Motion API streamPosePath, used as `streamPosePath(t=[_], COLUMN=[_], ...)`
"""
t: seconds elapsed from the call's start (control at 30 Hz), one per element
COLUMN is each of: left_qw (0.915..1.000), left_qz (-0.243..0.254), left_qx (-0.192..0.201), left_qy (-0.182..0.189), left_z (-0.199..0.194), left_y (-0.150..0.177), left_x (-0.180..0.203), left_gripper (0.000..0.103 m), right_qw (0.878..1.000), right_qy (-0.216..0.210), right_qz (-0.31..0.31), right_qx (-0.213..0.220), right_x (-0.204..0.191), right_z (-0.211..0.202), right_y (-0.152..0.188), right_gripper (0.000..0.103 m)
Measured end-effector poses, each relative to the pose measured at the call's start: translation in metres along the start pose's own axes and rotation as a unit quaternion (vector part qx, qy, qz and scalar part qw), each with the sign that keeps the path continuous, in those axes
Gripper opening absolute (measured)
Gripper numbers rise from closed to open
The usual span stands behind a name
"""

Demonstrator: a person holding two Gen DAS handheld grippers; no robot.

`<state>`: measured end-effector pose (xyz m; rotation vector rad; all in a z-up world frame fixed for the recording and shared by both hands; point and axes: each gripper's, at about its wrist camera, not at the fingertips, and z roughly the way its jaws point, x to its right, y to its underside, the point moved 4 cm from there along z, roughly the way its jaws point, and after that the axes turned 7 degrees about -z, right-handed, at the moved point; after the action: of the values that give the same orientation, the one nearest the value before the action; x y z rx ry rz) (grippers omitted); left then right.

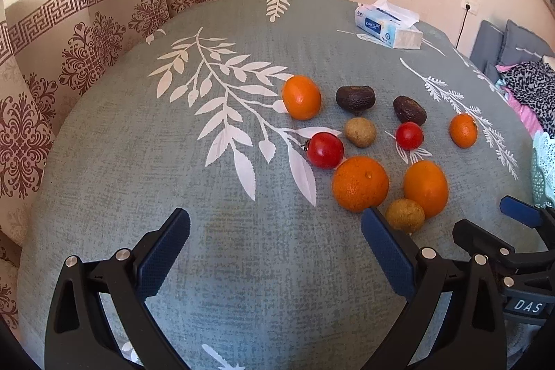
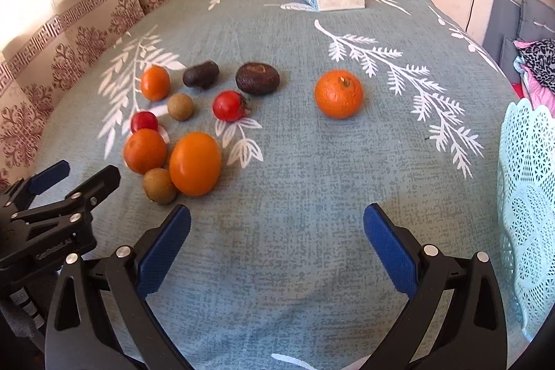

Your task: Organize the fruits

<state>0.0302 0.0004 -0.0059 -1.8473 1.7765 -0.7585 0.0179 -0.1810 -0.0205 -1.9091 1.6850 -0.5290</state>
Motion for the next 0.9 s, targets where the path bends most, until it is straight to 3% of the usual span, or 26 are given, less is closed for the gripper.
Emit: streamPosePath(t=[0.23, 0.57, 0.9], left_qw=[0.9999, 0.9999, 0.9998], left_qz=[0.0, -0.005, -0.014], left_qx=[0.011, 0.011, 0.008], left_qy=[-0.004, -0.012, -0.01], left_z=[0.0, 0.005, 0.007], left_y=[-0.012, -0.013, -0.013], left_x=[-0.002, -0.01, -0.019], left_gripper=[0.098, 0.098, 0.098], right_qw=[0.999, 0.995, 0.992], right_qy=[-0.034, -0.094, -0.126], right_qz=[-0.005, -0.017, -0.015], right_qx=[0.028, 0.008, 0.004], right_x=[-0.005, -0.026, -0.037], right_z=[-0.009, 0.009, 0.021], right_y=[-0.008, -0.021, -0.035], right_gripper=[0.1, 0.066, 0.048])
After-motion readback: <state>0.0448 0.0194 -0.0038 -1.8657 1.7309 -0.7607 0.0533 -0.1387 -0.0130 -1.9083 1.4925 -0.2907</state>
